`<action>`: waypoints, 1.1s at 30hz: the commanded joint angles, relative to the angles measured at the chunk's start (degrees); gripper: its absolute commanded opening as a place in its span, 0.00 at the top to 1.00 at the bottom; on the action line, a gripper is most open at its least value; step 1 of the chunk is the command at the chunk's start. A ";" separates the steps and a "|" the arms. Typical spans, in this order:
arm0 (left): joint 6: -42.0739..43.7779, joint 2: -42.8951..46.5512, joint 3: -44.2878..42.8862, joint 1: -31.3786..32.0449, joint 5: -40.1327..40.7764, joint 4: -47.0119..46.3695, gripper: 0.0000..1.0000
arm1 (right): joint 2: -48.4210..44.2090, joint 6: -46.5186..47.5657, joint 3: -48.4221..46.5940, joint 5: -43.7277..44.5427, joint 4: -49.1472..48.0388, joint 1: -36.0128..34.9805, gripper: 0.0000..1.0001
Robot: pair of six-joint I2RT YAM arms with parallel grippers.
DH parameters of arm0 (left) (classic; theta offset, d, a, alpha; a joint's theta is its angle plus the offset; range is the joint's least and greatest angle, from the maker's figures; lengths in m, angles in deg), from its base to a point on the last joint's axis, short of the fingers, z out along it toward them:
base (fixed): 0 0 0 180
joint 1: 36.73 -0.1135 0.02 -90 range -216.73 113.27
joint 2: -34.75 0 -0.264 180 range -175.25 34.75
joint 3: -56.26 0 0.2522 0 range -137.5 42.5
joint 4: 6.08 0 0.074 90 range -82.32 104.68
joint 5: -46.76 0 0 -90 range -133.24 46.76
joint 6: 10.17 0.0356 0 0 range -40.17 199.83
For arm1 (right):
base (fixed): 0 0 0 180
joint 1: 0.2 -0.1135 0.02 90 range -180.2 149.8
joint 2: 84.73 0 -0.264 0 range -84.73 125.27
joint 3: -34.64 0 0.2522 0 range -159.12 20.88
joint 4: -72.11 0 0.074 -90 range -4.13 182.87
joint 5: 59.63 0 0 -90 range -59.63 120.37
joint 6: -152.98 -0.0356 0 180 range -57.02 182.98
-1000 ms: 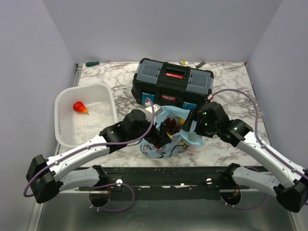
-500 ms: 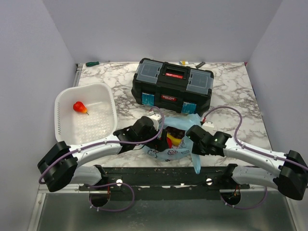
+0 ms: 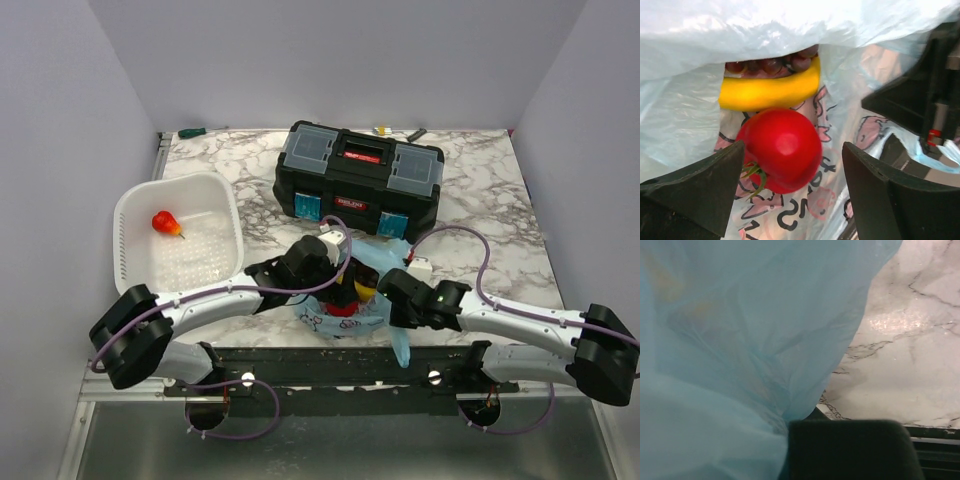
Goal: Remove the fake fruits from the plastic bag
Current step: Take out the fake fruit from the plastic bag.
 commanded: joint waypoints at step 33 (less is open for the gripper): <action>2.51 23.43 -7.04 -0.64 -3.97 6.98 0.60 | -2.20 0.59 2.56 0.36 -2.88 -1.06 0.99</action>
